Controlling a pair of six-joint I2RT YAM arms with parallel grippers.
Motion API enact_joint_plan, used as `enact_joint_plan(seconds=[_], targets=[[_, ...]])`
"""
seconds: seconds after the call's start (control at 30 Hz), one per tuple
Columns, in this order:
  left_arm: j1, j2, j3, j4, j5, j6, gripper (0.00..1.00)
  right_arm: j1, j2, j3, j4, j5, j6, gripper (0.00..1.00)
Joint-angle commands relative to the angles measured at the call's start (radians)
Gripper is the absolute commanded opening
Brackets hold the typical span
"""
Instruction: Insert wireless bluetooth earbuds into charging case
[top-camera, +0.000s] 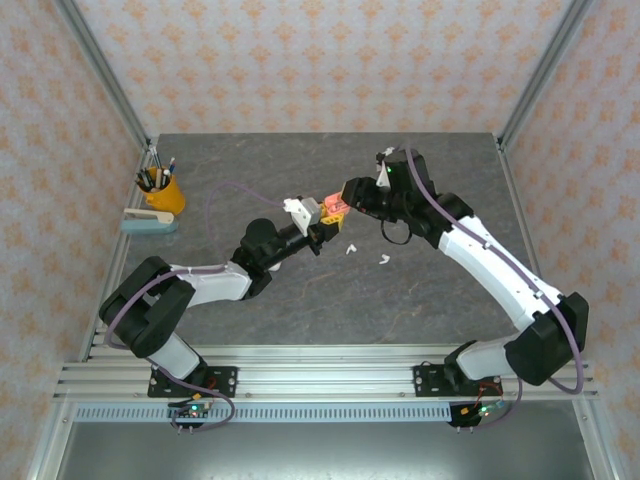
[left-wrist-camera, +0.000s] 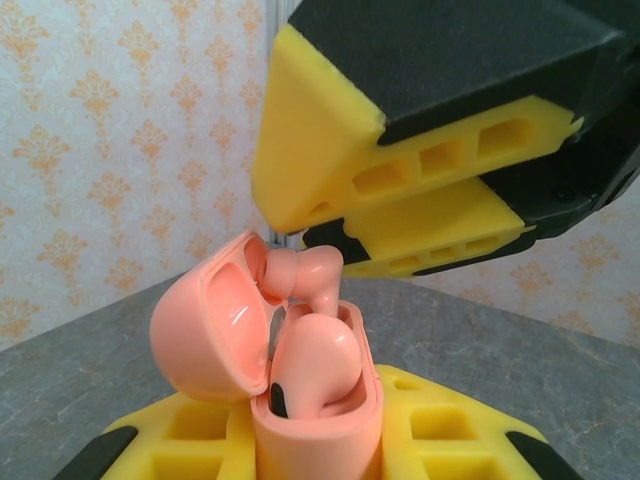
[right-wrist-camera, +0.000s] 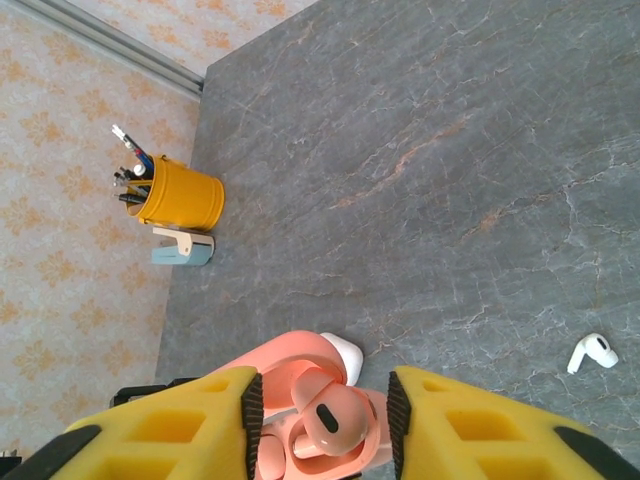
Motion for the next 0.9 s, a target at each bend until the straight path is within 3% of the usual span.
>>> enact_joint_plan(seconds=[0.0, 0.87], targets=[[0.005, -0.009, 0.04, 0.049, 0.015, -0.005, 0.0, -0.001, 0.005, 0.008, 0.033, -0.023, -0.01, 0.37], [0.006, -0.002, 0.06, 0.035, 0.012, -0.009, 0.0, -0.002, -0.018, 0.02, -0.021, 0.009, -0.05, 0.15]])
